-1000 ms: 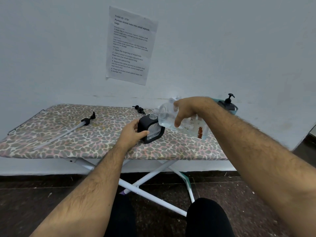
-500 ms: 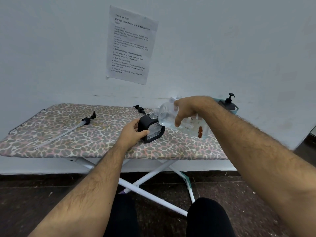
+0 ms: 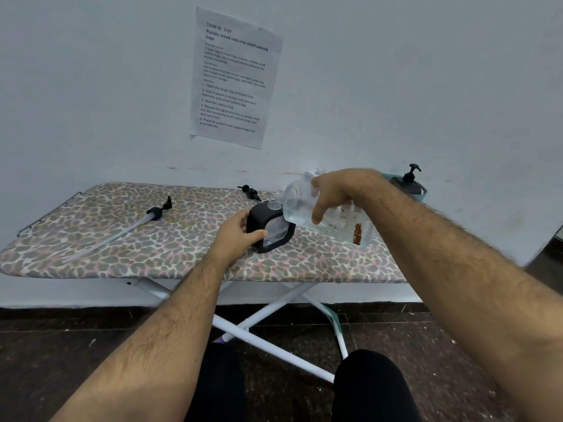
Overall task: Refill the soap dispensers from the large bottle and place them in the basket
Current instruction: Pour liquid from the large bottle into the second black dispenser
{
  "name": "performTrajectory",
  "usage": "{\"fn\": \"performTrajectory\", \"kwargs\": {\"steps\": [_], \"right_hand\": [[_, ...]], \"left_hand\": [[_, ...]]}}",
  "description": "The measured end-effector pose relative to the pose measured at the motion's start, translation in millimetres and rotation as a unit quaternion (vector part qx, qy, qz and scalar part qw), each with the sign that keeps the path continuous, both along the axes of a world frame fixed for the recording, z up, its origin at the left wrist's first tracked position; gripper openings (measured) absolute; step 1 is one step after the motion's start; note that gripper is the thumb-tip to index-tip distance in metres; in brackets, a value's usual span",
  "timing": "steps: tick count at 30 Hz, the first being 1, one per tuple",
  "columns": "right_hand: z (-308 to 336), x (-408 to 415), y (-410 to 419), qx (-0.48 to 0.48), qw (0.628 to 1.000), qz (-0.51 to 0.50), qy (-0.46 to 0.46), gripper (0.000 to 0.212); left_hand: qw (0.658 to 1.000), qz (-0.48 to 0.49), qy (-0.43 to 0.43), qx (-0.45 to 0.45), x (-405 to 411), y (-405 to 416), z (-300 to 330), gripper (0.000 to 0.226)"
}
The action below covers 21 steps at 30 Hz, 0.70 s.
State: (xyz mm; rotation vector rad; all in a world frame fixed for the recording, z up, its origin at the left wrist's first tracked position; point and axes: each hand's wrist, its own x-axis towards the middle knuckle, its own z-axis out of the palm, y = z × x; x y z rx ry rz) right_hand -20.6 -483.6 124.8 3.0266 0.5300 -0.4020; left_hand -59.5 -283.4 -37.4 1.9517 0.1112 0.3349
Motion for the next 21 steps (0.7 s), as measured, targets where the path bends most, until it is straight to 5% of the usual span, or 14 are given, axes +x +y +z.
{"fn": "performTrajectory", "kwargs": {"steps": [21], "right_hand": [[2.1,-1.3,1.9,-0.013,1.0,0.006,0.001,0.082]], "left_hand": [[1.0,-0.007,0.002,-0.011,2.5,2.5,-2.7,0.061]]}}
